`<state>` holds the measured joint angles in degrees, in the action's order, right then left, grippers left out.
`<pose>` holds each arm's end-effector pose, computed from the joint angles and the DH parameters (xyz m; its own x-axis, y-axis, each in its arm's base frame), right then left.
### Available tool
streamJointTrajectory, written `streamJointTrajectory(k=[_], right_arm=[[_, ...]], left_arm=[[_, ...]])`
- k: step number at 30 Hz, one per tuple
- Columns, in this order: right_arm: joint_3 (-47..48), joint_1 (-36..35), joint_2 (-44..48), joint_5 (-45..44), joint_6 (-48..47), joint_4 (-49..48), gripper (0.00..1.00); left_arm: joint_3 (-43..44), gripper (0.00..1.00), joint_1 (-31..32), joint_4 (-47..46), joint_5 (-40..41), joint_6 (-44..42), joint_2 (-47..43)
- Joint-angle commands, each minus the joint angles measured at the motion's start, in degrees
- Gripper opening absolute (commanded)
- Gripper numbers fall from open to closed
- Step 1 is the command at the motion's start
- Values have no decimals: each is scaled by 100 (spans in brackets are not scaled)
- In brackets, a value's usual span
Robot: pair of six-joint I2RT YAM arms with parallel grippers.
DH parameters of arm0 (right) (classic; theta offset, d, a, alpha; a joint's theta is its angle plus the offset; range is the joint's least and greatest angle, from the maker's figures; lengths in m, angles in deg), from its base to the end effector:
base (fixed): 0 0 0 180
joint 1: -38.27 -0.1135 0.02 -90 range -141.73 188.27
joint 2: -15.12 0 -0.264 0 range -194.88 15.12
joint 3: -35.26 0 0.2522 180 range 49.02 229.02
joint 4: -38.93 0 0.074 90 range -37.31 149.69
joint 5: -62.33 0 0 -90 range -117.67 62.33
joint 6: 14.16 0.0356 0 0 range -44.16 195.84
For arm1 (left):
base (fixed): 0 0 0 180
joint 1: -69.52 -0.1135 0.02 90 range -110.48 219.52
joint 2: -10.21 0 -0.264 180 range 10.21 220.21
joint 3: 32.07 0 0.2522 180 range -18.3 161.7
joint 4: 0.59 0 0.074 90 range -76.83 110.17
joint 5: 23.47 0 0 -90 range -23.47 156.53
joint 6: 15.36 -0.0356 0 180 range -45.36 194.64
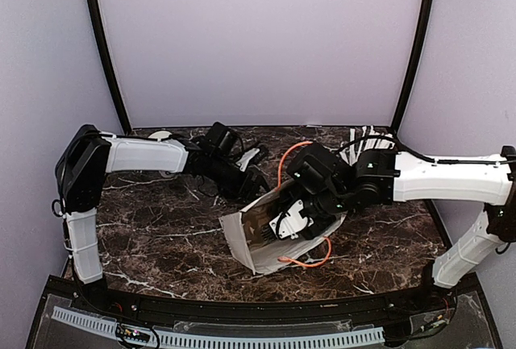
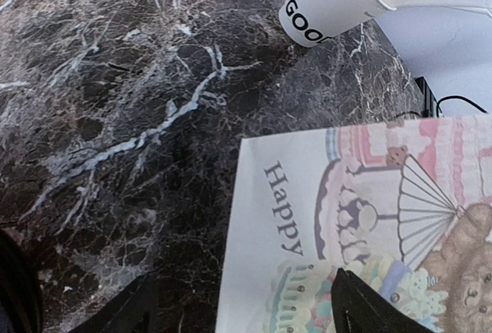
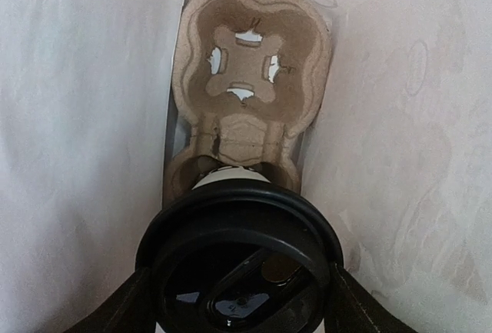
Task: Pack the takeout coffee
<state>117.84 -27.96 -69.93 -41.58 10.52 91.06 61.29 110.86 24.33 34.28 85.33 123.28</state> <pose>0.1336 0.2821 0.2772 0.6190 -0.7828 -0.0638 -0.6460 -0.4613 -0.6082 0.3140 -0.3016 0.1982 -0.6748 0.3847 -0.6298 0.7313 0.4635 -0.5004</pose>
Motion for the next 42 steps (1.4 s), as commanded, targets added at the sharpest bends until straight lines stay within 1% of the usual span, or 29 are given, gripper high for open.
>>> streamJointTrajectory(k=[1,8,15,18,23,26,31,42], right_arm=[[526,37,-148,364,350,310,40],[813,220,-456,570,589,528,40],[1186,455,-784,947,823,744,40],[1372,557,-927,1139,941,821,40],[1702,671,-1187,1370,1047,1066,40],[1995,733,-1415,1593,1116,1377,40],[2539,845,-1844,1844,1260,2176,38],[3198,877,-2363,2550,1351,3499,38]], left_arm=[[164,81,-168,423,241,-80,-36],[118,83,-376,671,498,-207,-382],[-200,83,-634,720,631,-241,-800],[-272,83,-722,742,620,-248,-918],[-271,83,-733,735,266,-263,-855],[-268,83,-733,712,153,-248,-753],[-273,83,-733,684,31,-248,-656],[-346,83,-724,646,-54,-271,-616]])
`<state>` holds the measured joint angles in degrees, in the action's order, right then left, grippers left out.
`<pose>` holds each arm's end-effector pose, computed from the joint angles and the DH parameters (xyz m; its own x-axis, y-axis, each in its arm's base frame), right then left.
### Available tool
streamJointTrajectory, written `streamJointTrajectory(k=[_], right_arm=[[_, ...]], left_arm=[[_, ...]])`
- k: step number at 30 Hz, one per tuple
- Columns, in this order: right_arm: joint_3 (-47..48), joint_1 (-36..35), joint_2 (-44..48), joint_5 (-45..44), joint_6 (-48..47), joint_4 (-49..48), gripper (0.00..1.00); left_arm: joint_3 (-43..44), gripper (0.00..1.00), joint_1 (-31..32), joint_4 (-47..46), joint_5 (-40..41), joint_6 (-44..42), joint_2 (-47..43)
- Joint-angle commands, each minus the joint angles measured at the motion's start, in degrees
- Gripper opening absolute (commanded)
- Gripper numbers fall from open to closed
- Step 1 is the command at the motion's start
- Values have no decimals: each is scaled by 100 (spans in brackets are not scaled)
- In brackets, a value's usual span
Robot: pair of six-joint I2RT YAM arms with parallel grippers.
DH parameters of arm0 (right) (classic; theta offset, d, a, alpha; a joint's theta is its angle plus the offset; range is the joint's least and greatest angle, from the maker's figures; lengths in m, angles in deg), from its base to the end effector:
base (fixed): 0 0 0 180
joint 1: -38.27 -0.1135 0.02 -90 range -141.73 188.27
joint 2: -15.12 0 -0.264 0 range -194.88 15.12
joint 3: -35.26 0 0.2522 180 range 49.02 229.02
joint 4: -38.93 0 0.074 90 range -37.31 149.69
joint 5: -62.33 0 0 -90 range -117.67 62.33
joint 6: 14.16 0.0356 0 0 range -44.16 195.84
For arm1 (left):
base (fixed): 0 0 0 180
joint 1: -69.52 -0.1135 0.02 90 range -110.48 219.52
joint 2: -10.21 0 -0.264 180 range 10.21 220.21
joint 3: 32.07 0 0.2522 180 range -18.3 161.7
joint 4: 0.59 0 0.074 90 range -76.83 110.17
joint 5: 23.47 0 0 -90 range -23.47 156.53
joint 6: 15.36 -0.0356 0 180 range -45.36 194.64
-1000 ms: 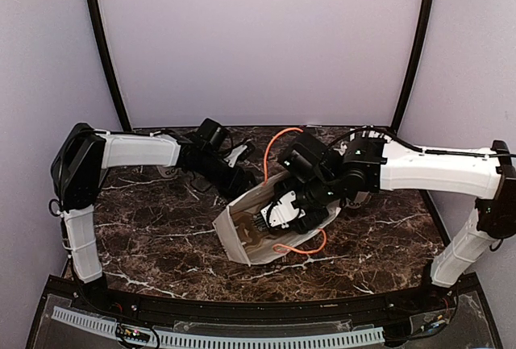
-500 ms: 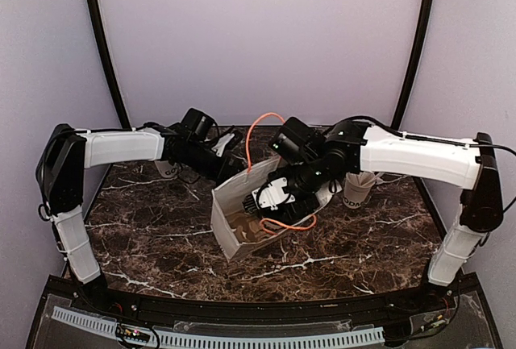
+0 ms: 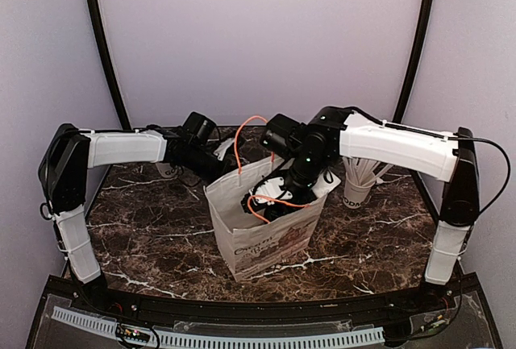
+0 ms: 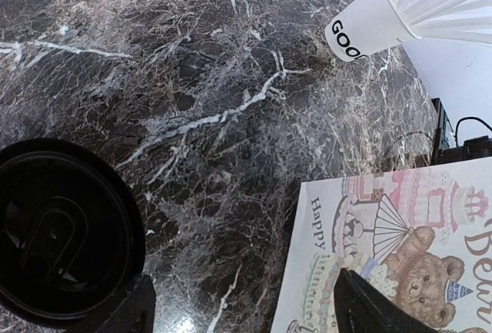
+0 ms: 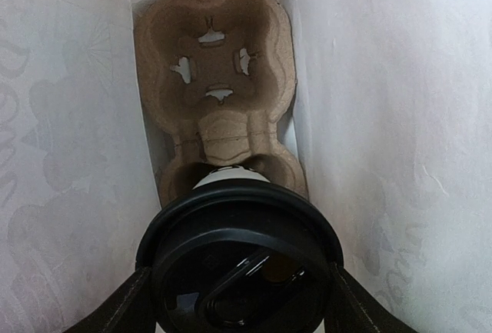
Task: Pack the takeout coffee
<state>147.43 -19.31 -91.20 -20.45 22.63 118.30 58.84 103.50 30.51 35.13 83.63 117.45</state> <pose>0.1978 0.3199 0.2877 0.3781 -0.8866 -0.2664 -0.9247 -0.3477 -0.1550 0.3304 -0.2450 0.2179 -0.7234 0.3267 -0.6082 0.6644 0.5688 -0.4847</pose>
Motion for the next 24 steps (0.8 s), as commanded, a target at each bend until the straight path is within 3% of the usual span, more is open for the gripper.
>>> streamJointTrajectory(k=[1,10,14,24], right_arm=[[212,10,-255,420,188,730,37],[-934,-7,-95,-546,727,-1022,36],[-1221,-109,-241,-1126,828,-1149,33],[-1736,-280,161,-1303,345,-1291,35]], left_arm=[[-102,82,12,17,-150,-105,-29],[-164,82,12,49,-86,-125,-115],[-236,83,12,71,-43,-123,-168],[-266,82,9,155,-11,-135,-265]])
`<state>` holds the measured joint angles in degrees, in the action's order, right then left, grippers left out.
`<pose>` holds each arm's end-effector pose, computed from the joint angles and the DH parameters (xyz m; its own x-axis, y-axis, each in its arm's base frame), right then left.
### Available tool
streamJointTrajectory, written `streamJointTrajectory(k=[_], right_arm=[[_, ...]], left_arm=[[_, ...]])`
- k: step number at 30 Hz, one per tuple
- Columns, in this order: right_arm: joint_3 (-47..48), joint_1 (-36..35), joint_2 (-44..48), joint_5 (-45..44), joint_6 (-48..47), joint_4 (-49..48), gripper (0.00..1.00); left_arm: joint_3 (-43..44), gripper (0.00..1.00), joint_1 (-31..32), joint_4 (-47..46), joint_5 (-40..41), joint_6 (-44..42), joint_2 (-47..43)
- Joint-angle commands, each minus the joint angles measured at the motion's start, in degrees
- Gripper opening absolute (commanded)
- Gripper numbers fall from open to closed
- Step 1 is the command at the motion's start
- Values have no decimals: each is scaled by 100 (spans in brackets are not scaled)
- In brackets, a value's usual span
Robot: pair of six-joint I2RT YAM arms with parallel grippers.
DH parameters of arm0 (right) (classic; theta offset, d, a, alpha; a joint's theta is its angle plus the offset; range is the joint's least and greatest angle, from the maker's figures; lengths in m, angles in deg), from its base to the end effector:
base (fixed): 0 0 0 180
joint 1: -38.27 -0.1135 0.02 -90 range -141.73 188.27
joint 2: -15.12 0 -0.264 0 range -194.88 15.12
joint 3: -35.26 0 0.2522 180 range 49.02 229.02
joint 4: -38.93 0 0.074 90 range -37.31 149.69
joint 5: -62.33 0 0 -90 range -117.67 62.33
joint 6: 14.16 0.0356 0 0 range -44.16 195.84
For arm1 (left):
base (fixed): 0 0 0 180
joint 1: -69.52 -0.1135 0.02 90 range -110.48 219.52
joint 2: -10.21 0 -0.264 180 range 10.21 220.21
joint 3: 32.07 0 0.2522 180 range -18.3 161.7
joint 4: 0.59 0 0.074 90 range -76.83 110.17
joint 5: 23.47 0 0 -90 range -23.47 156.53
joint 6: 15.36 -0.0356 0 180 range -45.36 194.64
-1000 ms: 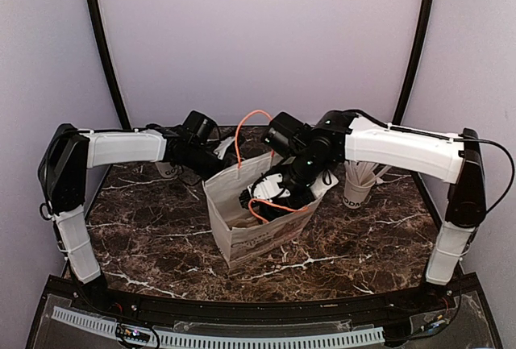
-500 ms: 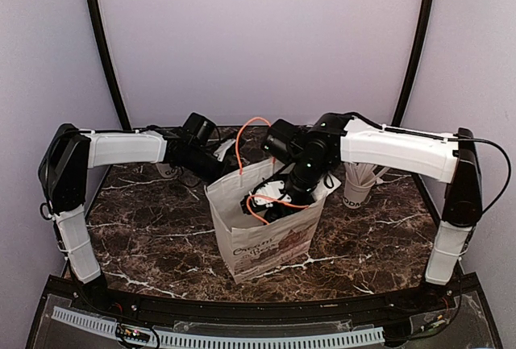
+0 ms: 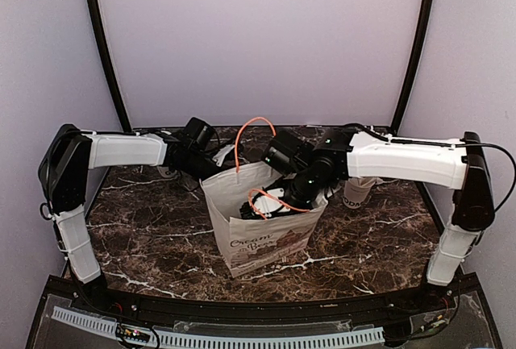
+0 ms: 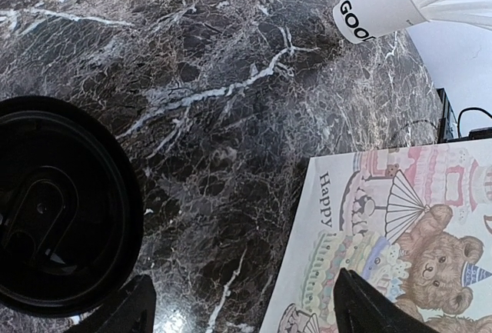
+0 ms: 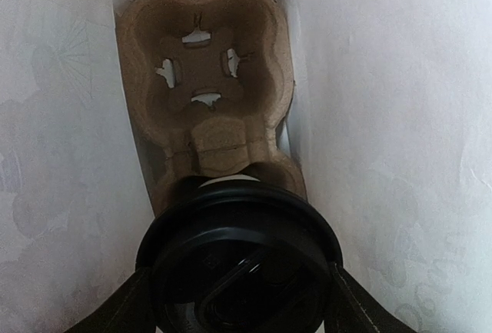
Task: Pack the takeout coffee
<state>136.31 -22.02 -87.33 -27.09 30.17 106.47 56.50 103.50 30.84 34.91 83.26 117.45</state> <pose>0.1823 0.3202 0.2629 0.2994 -0.9186 -0.2579 -0.9390 -0.2357 -0.2504 0.3246 -0.2413 0.2049 -0.7421 0.3463 -0.5739 0.6509 0.5766 -0.4938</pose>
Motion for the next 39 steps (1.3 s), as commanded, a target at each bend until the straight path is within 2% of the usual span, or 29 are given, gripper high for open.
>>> streamJointTrajectory(k=[1,8,18,26,30,39], right_arm=[[-670,-12,-190,-682,-425,-173,35],[293,89,-564,317,151,612,35],[403,89,-282,240,160,661,41],[563,86,-144,257,205,677,57],[984,68,-85,314,272,791,67],[1760,-54,-53,397,374,1181,76]], left_arm=[[-7,83,12,142,0,-102,-294],[188,83,4,522,119,-280,-381],[43,83,4,631,299,-244,-806],[218,83,4,979,510,-388,-1065],[273,83,4,1123,640,-451,-1192],[482,83,4,1445,839,-593,-1409]])
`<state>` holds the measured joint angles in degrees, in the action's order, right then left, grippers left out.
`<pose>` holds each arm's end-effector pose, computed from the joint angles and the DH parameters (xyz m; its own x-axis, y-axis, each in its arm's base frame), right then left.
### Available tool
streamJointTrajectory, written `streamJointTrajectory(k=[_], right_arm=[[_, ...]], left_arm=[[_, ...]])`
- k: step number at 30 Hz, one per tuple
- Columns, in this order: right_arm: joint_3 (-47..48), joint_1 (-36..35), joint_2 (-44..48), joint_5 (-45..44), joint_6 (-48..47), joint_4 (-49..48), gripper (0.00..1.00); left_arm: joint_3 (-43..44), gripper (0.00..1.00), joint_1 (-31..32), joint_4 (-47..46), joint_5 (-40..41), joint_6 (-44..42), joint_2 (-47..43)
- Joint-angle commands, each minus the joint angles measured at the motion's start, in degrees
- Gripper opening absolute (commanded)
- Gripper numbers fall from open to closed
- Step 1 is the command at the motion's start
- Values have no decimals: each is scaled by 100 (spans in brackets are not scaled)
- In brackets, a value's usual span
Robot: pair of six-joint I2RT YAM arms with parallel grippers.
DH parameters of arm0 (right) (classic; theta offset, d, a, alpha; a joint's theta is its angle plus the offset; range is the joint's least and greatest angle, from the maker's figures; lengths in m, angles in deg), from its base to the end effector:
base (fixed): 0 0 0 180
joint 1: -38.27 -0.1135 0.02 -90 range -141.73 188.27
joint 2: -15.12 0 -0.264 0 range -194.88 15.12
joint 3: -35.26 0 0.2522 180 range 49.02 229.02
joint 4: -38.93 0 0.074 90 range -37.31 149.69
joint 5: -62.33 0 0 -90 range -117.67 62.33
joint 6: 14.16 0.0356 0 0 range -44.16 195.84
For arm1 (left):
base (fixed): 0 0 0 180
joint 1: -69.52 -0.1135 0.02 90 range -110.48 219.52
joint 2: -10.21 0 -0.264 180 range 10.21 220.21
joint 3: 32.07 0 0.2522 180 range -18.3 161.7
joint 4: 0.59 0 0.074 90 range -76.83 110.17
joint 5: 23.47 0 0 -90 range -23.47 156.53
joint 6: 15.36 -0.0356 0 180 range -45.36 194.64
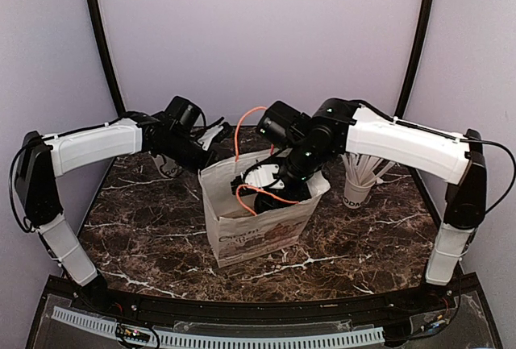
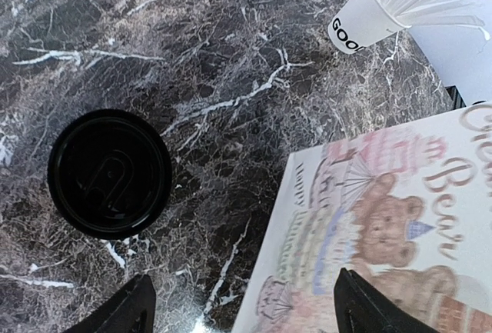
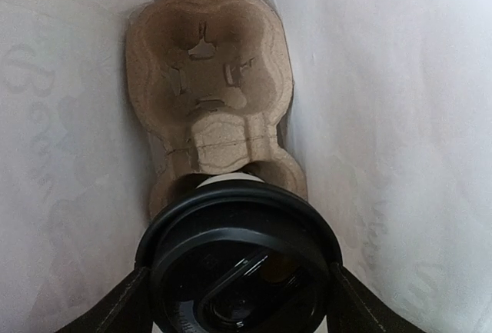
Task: Pack the takeout coffee
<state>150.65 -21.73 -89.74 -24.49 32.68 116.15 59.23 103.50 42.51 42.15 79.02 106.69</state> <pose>0.1878 0.3292 0.3142 0.2640 -0.9086 -0.3235 -0.9529 -0.1937 -0.2335 0.3001 -0.2200 0.2736 -0.6734 0.3700 -0.6400 0.6874 0.6319 -0.3580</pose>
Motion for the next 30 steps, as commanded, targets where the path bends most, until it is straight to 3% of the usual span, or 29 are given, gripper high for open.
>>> streamJointTrajectory(k=[1,11,18,30], right_arm=[[353,-97,200,120,131,221,76],[288,-139,261,139,116,291,78],[1052,-198,131,142,136,620,78],[1507,-302,233,22,123,689,77]], left_arm=[[218,83,4,293,130,-172,-346],[295,83,4,532,257,-271,-570],[375,83,4,687,423,-276,-874],[564,84,4,819,659,-234,-1388]])
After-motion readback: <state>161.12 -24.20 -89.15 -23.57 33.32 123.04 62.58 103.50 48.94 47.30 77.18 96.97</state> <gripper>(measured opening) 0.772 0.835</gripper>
